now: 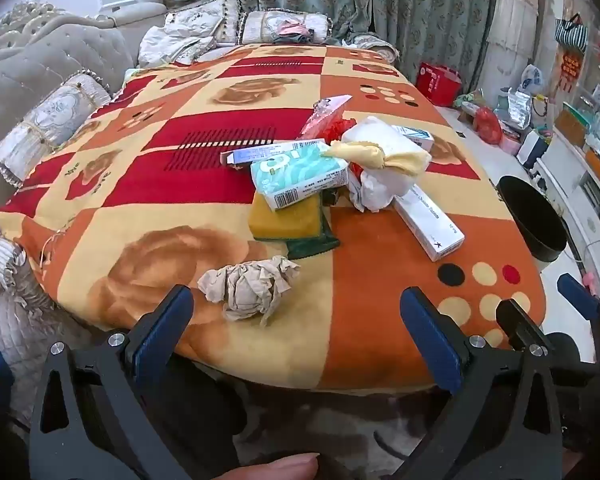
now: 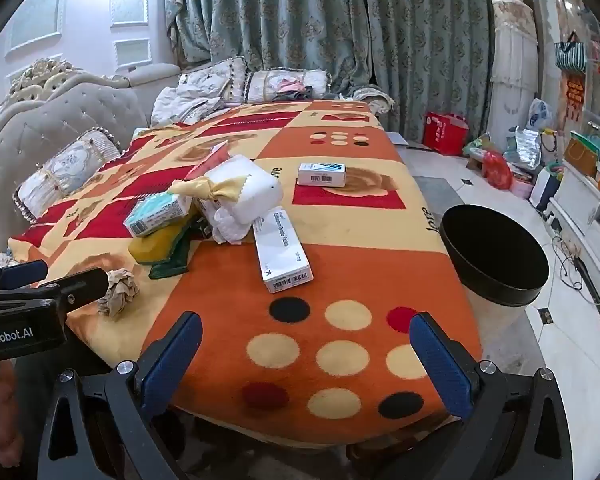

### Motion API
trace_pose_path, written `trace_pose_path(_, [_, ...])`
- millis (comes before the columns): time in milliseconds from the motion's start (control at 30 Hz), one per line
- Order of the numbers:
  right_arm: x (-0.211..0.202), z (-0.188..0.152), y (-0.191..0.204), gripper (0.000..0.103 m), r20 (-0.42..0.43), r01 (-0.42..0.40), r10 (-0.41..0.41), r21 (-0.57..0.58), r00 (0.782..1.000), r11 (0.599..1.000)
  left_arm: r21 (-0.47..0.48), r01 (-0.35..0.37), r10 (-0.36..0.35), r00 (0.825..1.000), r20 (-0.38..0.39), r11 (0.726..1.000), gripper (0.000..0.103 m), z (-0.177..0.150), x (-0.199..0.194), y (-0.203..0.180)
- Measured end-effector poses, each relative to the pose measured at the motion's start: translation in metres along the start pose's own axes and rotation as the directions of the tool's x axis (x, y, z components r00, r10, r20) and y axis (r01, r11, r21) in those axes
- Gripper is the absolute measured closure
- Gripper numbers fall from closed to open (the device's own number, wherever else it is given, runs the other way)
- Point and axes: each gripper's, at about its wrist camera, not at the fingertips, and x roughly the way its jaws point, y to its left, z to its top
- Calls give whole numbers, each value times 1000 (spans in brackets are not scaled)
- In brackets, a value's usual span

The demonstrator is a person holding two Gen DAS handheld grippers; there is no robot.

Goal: Collect trash

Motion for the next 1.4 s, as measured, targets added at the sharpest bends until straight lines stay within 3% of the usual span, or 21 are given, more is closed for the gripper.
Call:
trace_pose_path(1133, [-1, -3, 6, 0, 4, -16, 16, -8, 1000, 1000, -16, 26, -27, 999, -34, 1000, 0, -7, 9, 0])
trace_pose_path(1400, [-7, -4, 1, 0, 56, 46, -46, 10, 997, 999, -21, 26, -27, 999, -37, 999, 0, -8, 10, 0])
